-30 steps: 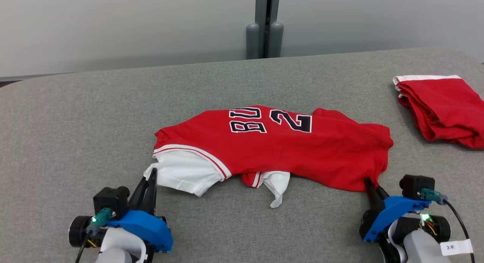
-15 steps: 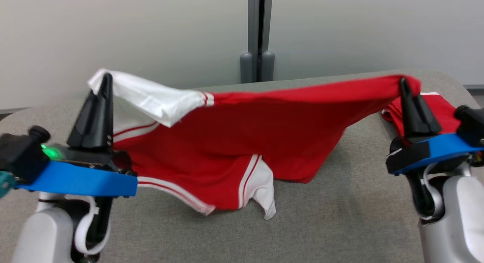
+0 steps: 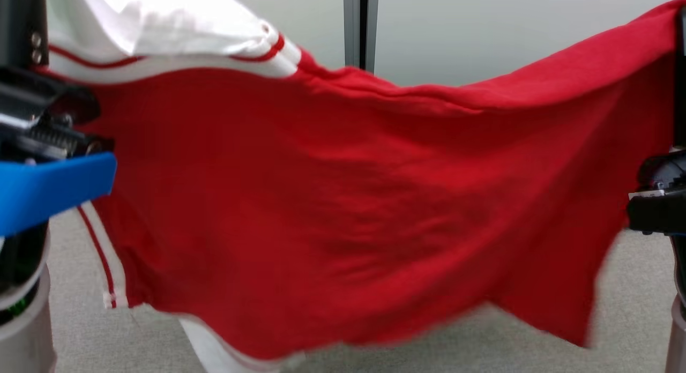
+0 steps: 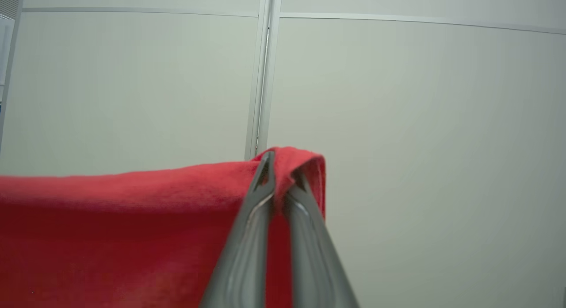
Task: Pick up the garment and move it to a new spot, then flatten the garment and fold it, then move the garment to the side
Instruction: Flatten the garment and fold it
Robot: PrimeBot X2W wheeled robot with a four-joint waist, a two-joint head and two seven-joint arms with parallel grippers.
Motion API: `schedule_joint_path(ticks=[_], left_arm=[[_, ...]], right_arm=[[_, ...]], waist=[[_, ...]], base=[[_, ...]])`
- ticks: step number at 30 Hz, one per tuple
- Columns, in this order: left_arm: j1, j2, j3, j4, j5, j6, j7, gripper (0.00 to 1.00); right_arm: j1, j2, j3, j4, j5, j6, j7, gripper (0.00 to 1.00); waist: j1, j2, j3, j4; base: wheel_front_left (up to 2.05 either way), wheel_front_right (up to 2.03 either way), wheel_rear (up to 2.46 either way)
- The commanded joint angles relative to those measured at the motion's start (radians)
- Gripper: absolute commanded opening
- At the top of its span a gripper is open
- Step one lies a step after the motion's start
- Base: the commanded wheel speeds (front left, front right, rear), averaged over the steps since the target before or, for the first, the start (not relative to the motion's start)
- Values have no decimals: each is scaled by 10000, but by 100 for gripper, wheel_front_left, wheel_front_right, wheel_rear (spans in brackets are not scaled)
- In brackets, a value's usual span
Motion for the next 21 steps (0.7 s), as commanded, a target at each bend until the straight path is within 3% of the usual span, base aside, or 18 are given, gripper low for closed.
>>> schedule_joint_path(ticks=[1,5,10,17,21], left_arm=[[-405,74,-127,278,-82,-52,236,0],[-1323,429,-322,1242,308,-173,504,0],[-2989,923,-523,2964,1072,-313,240,0],[-6041,1100,-1063,5530,1815,-480,-636,0],[-7492,774,-1327,7114,2222,-439,-1682,0]], right_arm=[[-150,-202,76,-30,-164,3,374,0],[-595,-371,339,492,-206,3,904,0],[-2111,-464,907,1991,-284,3,1049,0],[-6024,66,1228,4917,-866,3,51,0],[-7802,374,1143,6613,-1571,3,-586,0]], waist=[[2,0,191,17],[2,0,927,0],[2,0,2267,-87],[2,0,3916,-381],[2,0,4468,-309]], base=[[0,0,0],[0,0,0],[0,0,0],[0,0,0],[0,0,0]])
